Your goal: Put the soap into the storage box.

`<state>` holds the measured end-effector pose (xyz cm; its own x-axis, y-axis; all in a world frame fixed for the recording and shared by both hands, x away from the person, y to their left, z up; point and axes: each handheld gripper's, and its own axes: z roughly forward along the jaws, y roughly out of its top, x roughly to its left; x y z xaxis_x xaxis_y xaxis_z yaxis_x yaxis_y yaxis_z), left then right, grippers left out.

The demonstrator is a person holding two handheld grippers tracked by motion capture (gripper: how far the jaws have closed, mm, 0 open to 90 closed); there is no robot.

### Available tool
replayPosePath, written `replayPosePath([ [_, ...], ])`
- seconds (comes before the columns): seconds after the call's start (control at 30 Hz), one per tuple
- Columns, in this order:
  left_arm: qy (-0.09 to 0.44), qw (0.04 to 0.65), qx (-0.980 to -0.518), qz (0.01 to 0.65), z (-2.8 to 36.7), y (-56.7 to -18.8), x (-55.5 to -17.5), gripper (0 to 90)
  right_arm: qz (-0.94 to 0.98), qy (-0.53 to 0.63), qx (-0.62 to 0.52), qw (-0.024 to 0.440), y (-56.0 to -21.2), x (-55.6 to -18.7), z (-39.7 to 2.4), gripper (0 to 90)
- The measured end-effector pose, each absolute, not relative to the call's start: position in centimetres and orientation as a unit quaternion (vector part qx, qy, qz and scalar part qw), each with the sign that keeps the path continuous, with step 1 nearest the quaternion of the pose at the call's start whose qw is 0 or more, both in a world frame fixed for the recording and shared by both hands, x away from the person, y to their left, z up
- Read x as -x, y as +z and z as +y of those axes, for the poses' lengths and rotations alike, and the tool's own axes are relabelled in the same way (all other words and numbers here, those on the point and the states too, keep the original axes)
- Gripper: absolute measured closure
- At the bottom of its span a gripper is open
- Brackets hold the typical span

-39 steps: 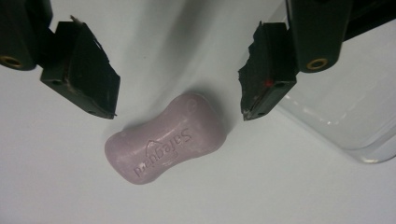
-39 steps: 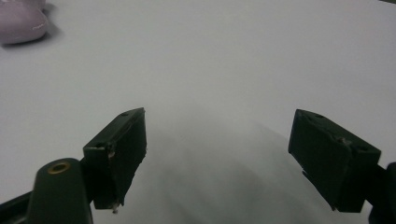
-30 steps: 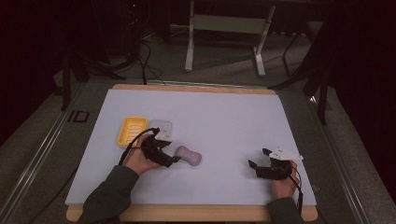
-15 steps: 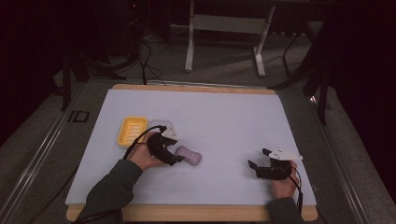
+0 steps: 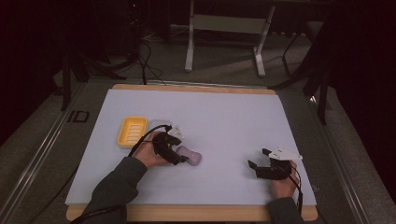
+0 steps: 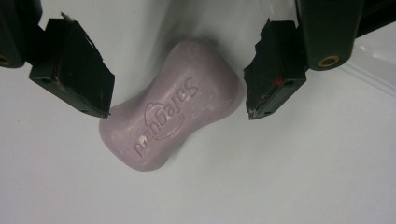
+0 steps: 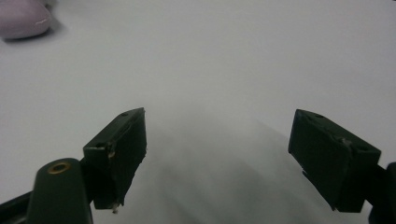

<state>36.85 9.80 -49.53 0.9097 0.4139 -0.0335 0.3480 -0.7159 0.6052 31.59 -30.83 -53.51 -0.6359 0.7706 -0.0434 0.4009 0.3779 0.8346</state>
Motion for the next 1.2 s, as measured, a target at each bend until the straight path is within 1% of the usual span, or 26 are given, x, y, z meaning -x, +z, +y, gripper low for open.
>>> replayPosePath([
  [0.17, 0.057, 0.302, -0.928, 0.209, 8.8, -49.9, -37.3, 16.8, 0.801, 0.421, -0.365, 0.22, -53.5, -31.6, -30.8, 18.8],
  [0.23, 0.057, 0.302, -0.928, 0.209, 8.8, -49.9, -37.3, 16.3, 0.801, 0.421, -0.365, 0.22, -53.5, -31.6, -30.8, 18.8],
  [0.33, 0.043, 0.304, -0.93, 0.202, 8.3, -50.1, -37.6, 15.4, 0.801, 0.421, -0.364, 0.219, -53.5, -31.6, -30.8, 18.8],
  [0.53, 0.042, 0.285, -0.937, 0.196, 7.8, -50.7, -38.0, 13.7, 0.802, 0.42, -0.364, 0.219, -53.5, -31.6, -30.8, 18.9],
  [0.67, 0.033, 0.284, -0.938, 0.196, 7.9, -50.8, -38.3, 12.5, 0.803, 0.419, -0.363, 0.22, -53.5, -31.6, -30.8, 18.9],
  [0.8, 0.028, 0.281, -0.94, 0.192, 8.0, -50.9, -38.4, 12.7, 0.803, 0.419, -0.363, 0.219, -53.5, -31.6, -30.8, 18.9],
  [0.9, 0.023, 0.274, -0.944, 0.184, 8.0, -51.0, -38.2, 15.3, 0.804, 0.418, -0.362, 0.219, -53.5, -31.6, -30.7, 18.9],
  [1.03, 0.021, 0.265, -0.946, 0.184, 8.0, -50.7, -38.0, 15.7, 0.804, 0.418, -0.362, 0.22, -53.5, -31.6, -30.7, 18.9],
  [1.2, 0.016, 0.261, -0.949, 0.178, 8.4, -50.5, -37.6, 21.3, 0.804, 0.418, -0.362, 0.22, -53.5, -31.6, -30.7, 18.9],
])
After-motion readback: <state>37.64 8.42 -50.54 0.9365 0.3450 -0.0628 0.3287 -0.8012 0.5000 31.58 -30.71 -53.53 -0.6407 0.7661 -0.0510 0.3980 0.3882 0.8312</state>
